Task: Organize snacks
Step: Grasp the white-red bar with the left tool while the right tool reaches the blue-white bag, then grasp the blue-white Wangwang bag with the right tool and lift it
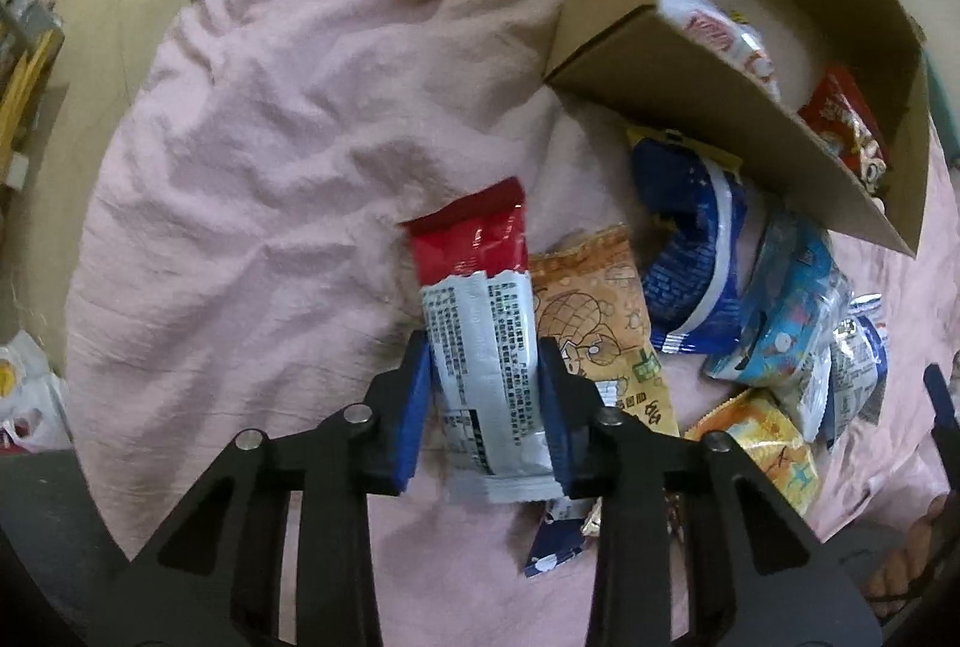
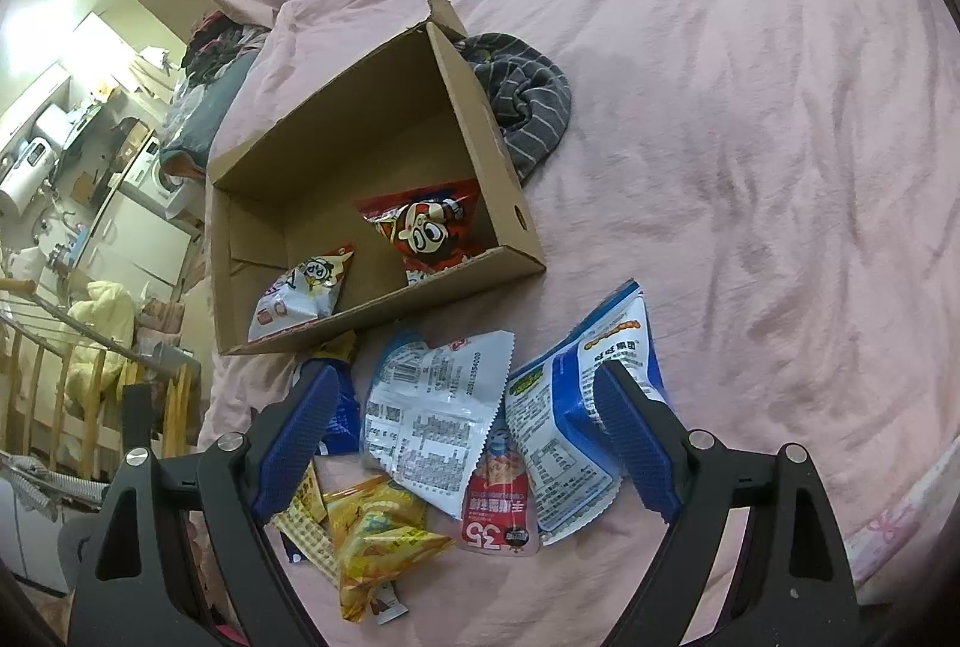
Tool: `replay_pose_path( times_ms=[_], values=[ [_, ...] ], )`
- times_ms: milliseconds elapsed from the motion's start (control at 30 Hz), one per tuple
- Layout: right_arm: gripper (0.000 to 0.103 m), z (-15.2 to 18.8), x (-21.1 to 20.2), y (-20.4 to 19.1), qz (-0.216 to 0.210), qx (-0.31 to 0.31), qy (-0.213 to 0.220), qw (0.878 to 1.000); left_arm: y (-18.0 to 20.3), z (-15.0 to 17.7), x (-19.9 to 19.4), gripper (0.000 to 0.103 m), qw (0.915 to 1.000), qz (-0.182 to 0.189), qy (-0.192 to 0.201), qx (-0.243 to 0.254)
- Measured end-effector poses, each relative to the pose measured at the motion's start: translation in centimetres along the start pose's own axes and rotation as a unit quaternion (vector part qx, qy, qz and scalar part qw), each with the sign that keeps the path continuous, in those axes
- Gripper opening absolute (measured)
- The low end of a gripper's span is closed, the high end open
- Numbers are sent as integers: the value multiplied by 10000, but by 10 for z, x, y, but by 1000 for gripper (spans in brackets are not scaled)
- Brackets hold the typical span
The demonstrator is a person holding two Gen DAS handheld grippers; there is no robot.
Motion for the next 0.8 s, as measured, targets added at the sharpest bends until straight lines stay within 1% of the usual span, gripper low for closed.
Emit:
replay_pose_path(
  times_ms=[100, 167, 233, 300, 367, 400, 433, 467, 567, 667, 700, 767, 800],
  values=[
    [89, 0, 0, 3, -3, 74, -10, 10000, -5, 2, -12, 29, 9999, -73, 95, -46],
    [89, 0, 1, 9, 64, 159, -47, 9998, -10, 1, -27, 29, 9991, -268, 316, 16],
    [89, 3, 4, 17, 173, 269, -153, 9994, -9, 1, -39, 29, 9980, -366, 514, 101],
    [89, 9, 14, 26, 300, 446, -398, 9978, -4, 3, -45, 29, 9978, -319, 566, 155],
    [89, 19, 28, 35, 513, 537, -755, 9944, 0, 5, -47, 29, 9973, -337, 601, 245],
    [89, 25, 36, 40, 712, 516, -940, 9917, 1, 5, -49, 29, 9970, -352, 620, 301],
    [89, 27, 40, 42, 854, 459, -1016, 9901, 4, 6, -50, 29, 9967, -362, 633, 363],
    [89, 29, 43, 45, 1013, 371, -1070, 9884, 6, 0, -53, 29, 9966, -352, 640, 391],
    [90, 30, 51, 49, 1533, -3, -1147, 9815, 11, 1, -54, 29, 9960, -337, 696, 437],
    [91, 36, 67, 48, 1628, -239, -1414, 9762, 12, -3, -56, 29, 9967, -223, 674, 400],
    [91, 39, 74, 49, 1657, -315, -1545, 9735, 13, -3, -56, 29, 9966, -218, 680, 413],
    [91, 44, 81, 50, 1698, -367, -1671, 9705, 14, -3, -55, 29, 9963, -214, 701, 448],
    [89, 45, 84, 50, 1678, -375, -1717, 9700, 14, -3, -55, 29, 9961, -216, 718, 459]
  ],
)
Point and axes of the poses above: each gripper's, at about its wrist camera, not at the fingertips, and x roughly the way its jaws point, y to its right, z to its underside, the point moved 8 cm from there along x, roughly the way its jaws point, and after that the axes turned 1 degree about y, right-handed, at the moved point
